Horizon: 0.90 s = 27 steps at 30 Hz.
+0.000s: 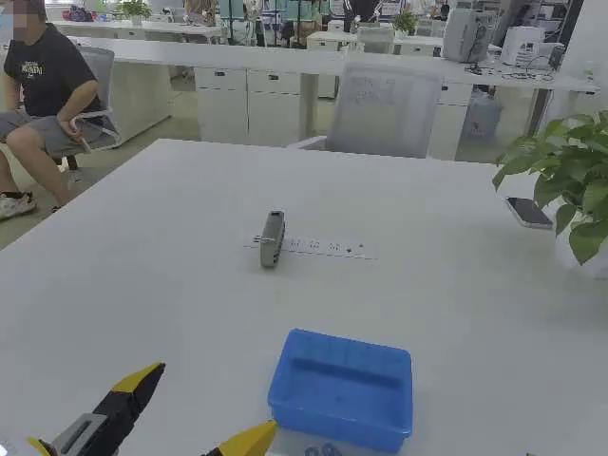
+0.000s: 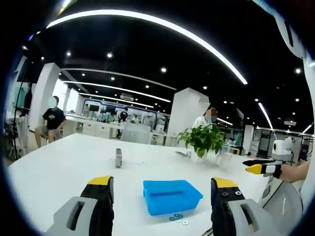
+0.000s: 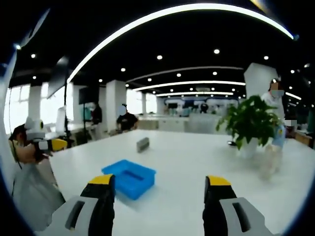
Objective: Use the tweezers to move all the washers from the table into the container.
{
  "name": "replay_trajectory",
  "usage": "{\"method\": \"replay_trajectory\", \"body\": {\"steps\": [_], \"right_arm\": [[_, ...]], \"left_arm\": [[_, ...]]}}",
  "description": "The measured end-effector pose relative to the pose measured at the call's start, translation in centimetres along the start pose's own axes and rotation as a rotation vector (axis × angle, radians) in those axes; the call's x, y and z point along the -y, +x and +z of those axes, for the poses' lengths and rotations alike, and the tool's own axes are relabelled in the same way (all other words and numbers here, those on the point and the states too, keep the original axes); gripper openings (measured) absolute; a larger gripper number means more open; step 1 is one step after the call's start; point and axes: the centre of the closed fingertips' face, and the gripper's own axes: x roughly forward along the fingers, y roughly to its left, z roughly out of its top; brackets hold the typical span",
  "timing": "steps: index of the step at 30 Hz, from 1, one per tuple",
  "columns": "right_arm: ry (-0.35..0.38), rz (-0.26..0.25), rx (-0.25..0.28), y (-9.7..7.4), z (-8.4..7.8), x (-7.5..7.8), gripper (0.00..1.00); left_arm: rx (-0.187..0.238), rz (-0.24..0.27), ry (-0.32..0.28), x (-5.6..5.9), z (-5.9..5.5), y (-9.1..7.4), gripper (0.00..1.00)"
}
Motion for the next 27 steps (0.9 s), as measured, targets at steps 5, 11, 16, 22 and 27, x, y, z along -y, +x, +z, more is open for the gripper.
{"method": "replay_trajectory", "body": {"steps": [5, 11, 16, 22, 27], "right_arm": [[-0.010, 0.010, -0.006, 0.06, -0.05, -0.23, 0.69], [-0.004, 0.005, -0.006, 0.02, -0.07, -0.09, 0.68], [-0.015, 0.002, -0.009, 0.01, -0.12, -0.10, 0.68], [-0.017, -0.001, -0.009, -0.08, -0.14, -0.05, 0.68], [-0.024, 0.000, -0.012, -0.12, -0.16, -0.15, 0.68]], "left_arm": [[-0.006, -0.007, 0.001, 0.12, -0.10, 0.07, 0.81], [-0.012, -0.007, 0.004, 0.15, -0.18, 0.06, 0.81], [-0.017, -0.008, 0.006, 0.17, -0.27, 0.03, 0.80], [-0.019, -0.011, 0.006, 0.31, -0.31, 0.01, 0.80], [-0.023, -0.013, 0.010, 0.39, -0.40, -0.01, 0.80]]}}
